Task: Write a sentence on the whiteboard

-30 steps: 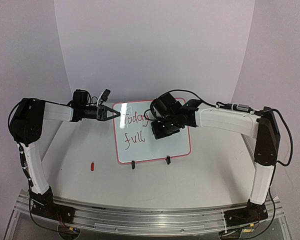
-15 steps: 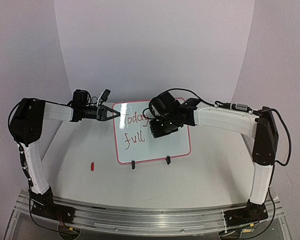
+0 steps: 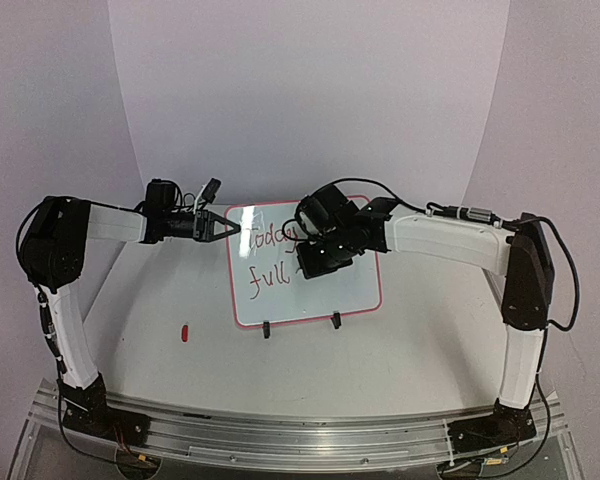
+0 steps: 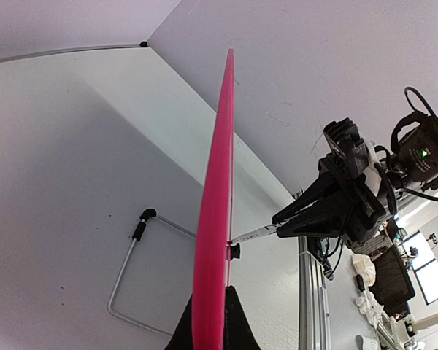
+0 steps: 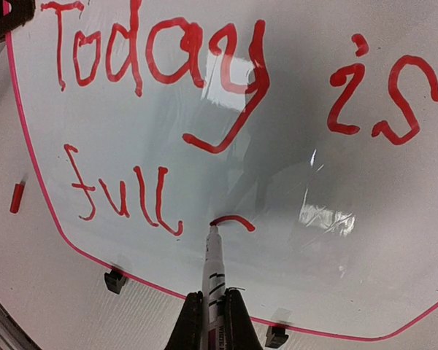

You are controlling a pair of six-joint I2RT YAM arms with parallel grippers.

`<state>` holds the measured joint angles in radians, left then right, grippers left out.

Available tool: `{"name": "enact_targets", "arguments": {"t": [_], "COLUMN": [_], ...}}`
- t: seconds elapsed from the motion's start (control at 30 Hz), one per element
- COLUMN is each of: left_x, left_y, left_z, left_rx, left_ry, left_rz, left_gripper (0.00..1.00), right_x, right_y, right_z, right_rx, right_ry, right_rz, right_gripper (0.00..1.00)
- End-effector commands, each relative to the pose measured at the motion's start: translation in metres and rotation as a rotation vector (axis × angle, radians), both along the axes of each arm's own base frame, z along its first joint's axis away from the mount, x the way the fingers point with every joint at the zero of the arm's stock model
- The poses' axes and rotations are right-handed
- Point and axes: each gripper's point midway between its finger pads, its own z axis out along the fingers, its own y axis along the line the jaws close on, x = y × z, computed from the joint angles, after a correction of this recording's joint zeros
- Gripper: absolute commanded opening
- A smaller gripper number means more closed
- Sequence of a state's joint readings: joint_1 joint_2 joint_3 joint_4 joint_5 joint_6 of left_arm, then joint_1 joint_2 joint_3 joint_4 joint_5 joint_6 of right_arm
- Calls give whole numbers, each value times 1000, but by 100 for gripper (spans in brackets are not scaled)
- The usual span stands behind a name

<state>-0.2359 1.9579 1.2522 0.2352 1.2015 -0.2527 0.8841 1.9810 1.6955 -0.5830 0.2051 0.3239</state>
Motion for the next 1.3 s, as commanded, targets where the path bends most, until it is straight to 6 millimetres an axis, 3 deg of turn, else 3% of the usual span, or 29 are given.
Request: {"name": "enact_targets", "arguments": {"t": [0.0,0.43,0.93,1.27], "left_x": [13,13,12,12], "left_y": [-1,-2,-1,-1], "left_z": [-26,-26,-26,-26], "left_rx": [85,85,88,89], "left_ry": [-76,-77,-83,-84], "left_rz": [76,76,75,75], "left_gripper": [0,0,0,0], "right_x": [2,9,23,24], "right_y": [-5,-24,-22,-14], "right_z": [-13,-7,11,11], "right_rx": [-34,-90,-95,-76], "right_ry": [32,-23,-91,-79], "right_rz": [-19,-86,-96,-77], "right_gripper": [0,0,0,0]}}
